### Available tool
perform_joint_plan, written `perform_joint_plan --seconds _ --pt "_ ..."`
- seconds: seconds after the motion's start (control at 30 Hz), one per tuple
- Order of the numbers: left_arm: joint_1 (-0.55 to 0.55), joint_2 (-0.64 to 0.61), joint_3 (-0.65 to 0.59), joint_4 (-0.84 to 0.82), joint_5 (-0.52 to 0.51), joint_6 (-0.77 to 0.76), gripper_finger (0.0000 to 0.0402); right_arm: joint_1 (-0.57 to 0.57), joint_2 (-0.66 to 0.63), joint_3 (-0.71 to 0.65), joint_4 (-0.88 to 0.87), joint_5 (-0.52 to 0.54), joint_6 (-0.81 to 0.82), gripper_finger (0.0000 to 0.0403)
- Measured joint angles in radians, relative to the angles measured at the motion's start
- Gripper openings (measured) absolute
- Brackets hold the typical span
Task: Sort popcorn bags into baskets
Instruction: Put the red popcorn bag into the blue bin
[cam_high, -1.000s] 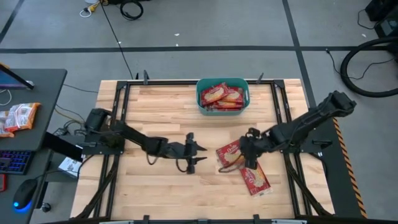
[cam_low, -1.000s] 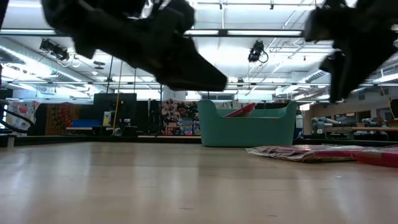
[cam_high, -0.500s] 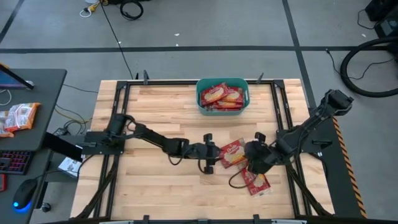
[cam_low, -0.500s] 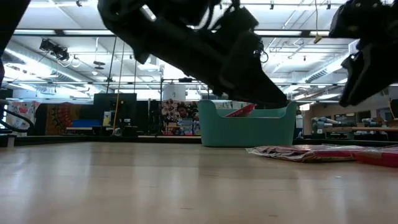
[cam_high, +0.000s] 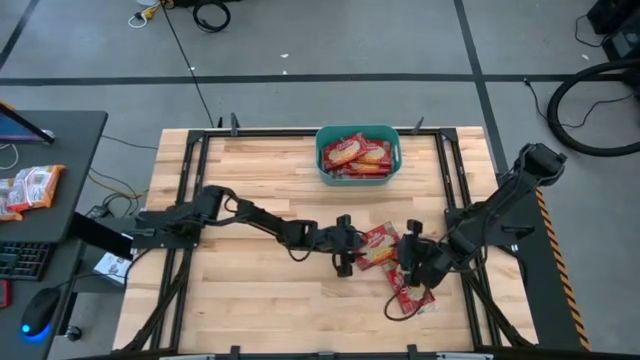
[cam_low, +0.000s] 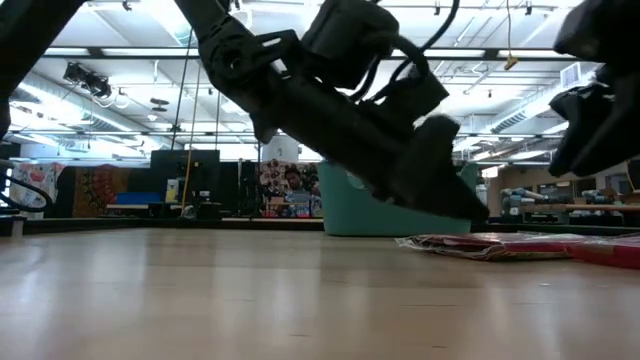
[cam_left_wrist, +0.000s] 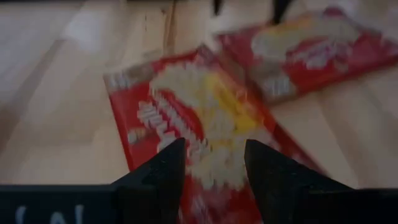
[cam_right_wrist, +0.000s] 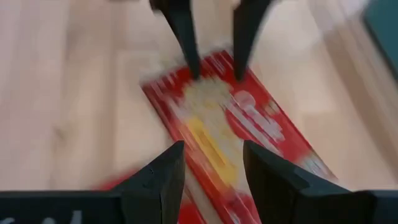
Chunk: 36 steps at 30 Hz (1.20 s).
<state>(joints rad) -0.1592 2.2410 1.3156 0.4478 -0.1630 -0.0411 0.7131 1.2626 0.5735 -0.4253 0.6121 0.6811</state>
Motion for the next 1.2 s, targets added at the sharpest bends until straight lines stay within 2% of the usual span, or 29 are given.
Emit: perform_joint_plan --seconds 0.1,0.27,0.43,0.57,0.97,1.2 --pt "0.004 0.000 0.000 -0.044 -0.026 0.000 0.0172 -0.010 0.038 0.001 0.070 0.006 -0.088 0.0165" --pt "0.012 -0.003 0.001 -0.119 -0.035 -0.005 0.0172 -0.011 0.179 0.070 0.115 0.041 -0.264 0.0165" --pt "0.010 -0.009 0.005 -0.204 -0.041 -0.028 0.0172 -0.022 0.341 0.161 0.106 0.053 -0.343 0.0165" --pt "0.005 -0.012 0.005 -0.233 -0.024 -0.055 0.0172 -0.024 0.422 0.219 0.069 0.086 -0.381 0.0165" --pt "-0.001 -0.031 0.001 -0.305 -0.013 -0.106 0.0172 -0.023 0.520 0.247 0.036 0.085 -0.413 0.0165" --pt "-0.001 -0.061 -0.003 -0.335 0.034 -0.109 0.0172 -0.034 0.533 0.248 0.006 0.135 -0.416 0.0164"
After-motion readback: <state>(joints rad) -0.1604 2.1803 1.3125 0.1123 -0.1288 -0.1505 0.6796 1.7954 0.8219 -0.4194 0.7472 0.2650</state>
